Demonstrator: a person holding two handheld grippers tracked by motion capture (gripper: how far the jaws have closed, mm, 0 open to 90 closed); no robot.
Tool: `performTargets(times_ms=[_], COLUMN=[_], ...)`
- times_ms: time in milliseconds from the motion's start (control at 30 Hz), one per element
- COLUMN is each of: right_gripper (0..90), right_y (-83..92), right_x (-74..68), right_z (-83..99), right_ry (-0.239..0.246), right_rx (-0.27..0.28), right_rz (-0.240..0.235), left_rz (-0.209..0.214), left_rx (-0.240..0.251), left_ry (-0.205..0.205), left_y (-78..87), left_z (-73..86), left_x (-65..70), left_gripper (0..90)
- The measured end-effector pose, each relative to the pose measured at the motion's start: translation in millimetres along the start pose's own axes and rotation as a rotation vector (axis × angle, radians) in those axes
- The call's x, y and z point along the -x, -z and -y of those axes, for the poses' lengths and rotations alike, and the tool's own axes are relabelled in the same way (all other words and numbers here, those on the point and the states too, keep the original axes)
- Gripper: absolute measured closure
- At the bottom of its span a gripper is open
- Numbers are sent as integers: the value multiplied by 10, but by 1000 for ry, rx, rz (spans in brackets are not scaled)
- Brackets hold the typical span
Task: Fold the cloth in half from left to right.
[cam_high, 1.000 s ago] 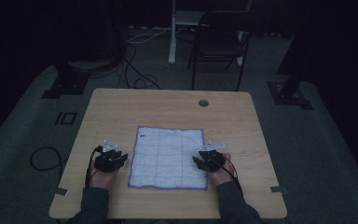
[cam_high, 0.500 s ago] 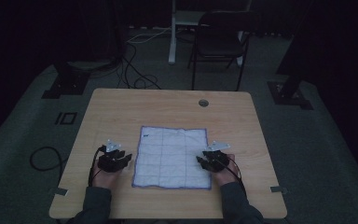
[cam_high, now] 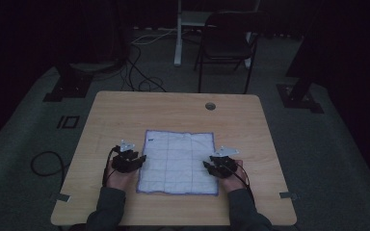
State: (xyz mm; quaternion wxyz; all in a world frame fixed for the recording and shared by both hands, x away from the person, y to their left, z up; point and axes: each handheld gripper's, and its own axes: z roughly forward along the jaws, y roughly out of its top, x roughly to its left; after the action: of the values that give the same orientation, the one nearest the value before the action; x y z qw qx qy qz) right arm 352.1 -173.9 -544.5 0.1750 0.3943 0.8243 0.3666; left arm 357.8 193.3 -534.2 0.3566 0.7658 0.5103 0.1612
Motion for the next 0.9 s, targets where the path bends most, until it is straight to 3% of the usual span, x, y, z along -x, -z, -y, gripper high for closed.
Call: performTargets(times_ms=[200, 467, 500, 600, 667, 900], right_gripper=[597, 596, 596, 593, 590, 584], right_y=[2, 4, 4, 8, 13, 48], right_x=[-3, -14, -14, -13, -14, -18], right_z=[4, 9, 10, 14, 18, 47], right_ry=[-3, -6, -7, -7, -6, -36], right_rx=[2, 4, 4, 6, 5, 11], right_rz=[2, 8, 8, 6, 3, -25], left_rz=[-13, 15, 6, -35, -36, -39], left_rx=[-8, 7, 6, -4, -5, -16], left_ry=[-11, 10, 9, -10, -15, -36], left_y=[-91, -141, -143, -132, -127, -100], left_z=[-32, -48, -49, -39, -33, -22], left_x=[71, 140, 155, 204, 202, 196], left_gripper=[557, 557, 571, 723, 811, 849])
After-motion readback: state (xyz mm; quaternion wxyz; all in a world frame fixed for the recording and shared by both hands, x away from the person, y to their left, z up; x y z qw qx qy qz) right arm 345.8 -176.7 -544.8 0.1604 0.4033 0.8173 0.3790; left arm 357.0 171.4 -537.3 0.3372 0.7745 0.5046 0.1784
